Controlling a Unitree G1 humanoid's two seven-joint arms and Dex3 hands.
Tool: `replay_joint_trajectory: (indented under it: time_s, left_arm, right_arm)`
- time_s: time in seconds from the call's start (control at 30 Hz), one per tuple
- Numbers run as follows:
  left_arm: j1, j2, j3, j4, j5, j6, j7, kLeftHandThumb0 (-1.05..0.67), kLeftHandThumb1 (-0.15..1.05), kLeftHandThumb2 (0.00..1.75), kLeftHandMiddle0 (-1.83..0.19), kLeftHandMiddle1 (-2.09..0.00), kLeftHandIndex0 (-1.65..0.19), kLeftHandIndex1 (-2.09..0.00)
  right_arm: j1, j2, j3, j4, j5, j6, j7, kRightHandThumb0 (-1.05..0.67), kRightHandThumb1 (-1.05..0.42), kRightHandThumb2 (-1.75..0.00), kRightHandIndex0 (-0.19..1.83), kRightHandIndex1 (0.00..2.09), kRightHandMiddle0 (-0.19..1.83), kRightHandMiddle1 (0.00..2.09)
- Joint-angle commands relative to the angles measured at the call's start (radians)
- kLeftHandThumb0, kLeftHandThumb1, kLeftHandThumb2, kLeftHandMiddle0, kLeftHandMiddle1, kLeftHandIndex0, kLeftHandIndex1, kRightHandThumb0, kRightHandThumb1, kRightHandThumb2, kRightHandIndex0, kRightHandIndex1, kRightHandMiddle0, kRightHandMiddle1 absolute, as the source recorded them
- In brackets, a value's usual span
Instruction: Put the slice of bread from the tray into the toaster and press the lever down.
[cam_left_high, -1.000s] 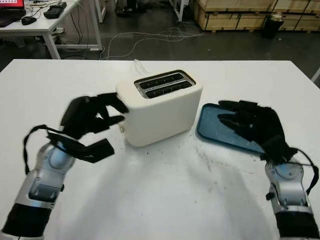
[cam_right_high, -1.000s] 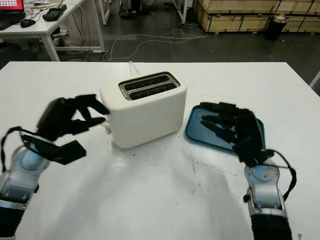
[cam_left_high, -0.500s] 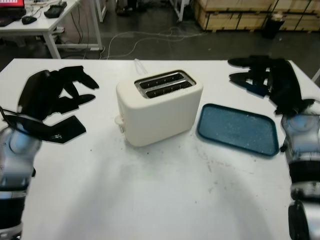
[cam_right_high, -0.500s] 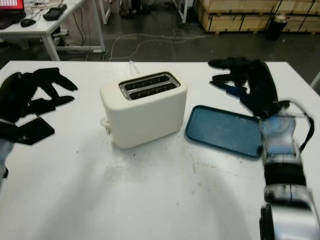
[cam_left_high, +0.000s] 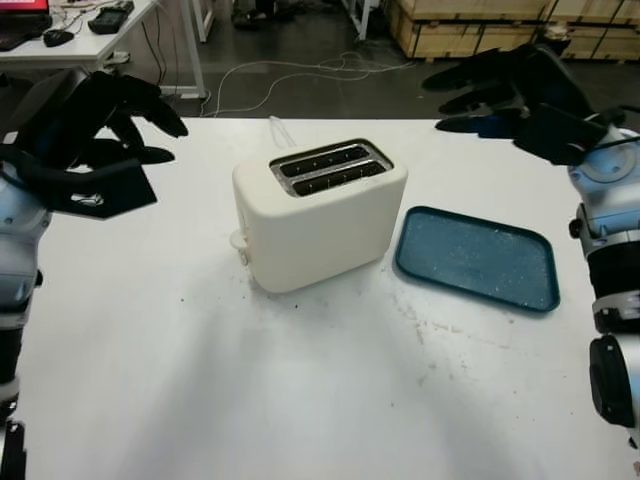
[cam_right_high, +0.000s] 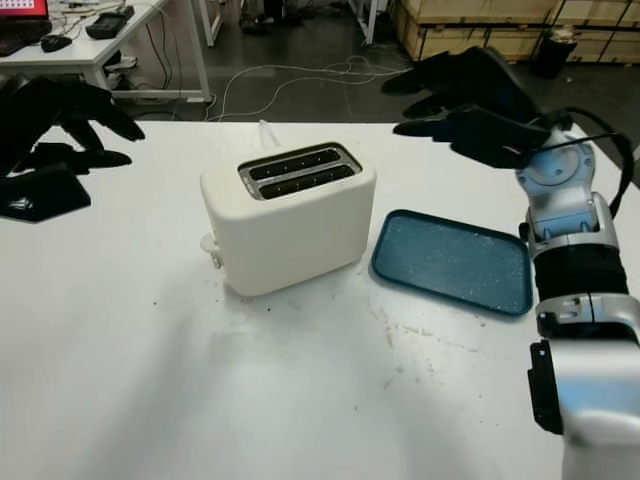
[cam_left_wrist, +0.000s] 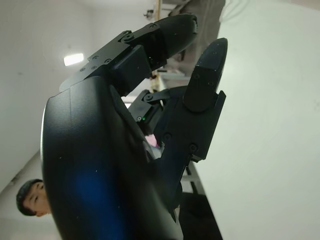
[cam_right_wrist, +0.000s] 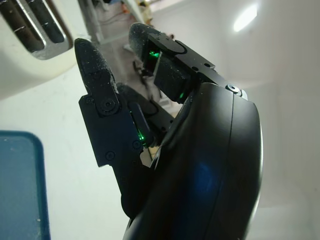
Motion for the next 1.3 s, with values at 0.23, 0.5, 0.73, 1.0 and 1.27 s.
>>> replay_joint_trajectory:
  time_s: [0.23, 0.5, 0.73, 1.0, 1.27]
  left_arm:
    - [-0.032, 0.032, -0.053, 0.0, 0.076, 0.034, -0.052, -0.37, 0.75, 0.0, -0.98, -0.94, -1.06, -0.44]
    - [-0.023, 0.024, -0.055, -0.001, 0.056, 0.014, -0.084, -0.34, 0.76, 0.01, -1.0, -0.94, -1.09, -0.44]
    - [-0.023, 0.02, -0.053, 0.003, 0.056, 0.012, -0.083, -0.33, 0.77, 0.0, -0.98, -0.99, -1.07, -0.46]
    - [-0.02, 0.015, -0.05, -0.002, 0.048, 0.01, -0.081, -0.32, 0.77, 0.0, -0.95, -1.04, -1.05, -0.5]
    - [-0.024, 0.015, -0.051, -0.002, 0.049, 0.009, -0.08, -0.34, 0.78, 0.0, -0.92, -1.05, -1.02, -0.52]
  right_arm:
    - [-0.022, 0.001, 0.032, -0.005, -0.045, 0.003, -0.007, -0.51, -0.76, 0.0, 1.15, 0.04, 1.01, 0.01]
    - [-0.02, -0.002, 0.041, 0.013, -0.058, -0.009, -0.016, -0.46, -0.75, 0.0, 1.12, 0.04, 1.01, 0.01]
    - [-0.019, -0.006, 0.041, 0.007, -0.069, -0.01, -0.026, -0.46, -0.75, 0.0, 1.13, 0.06, 1.02, 0.01]
    - [-0.023, -0.006, 0.04, 0.007, -0.074, 0.005, -0.023, -0.46, -0.74, 0.0, 1.13, 0.09, 1.02, 0.01]
    - [-0.024, -0.006, 0.039, 0.001, -0.071, 0.012, -0.019, -0.46, -0.74, 0.0, 1.11, 0.11, 1.01, 0.01]
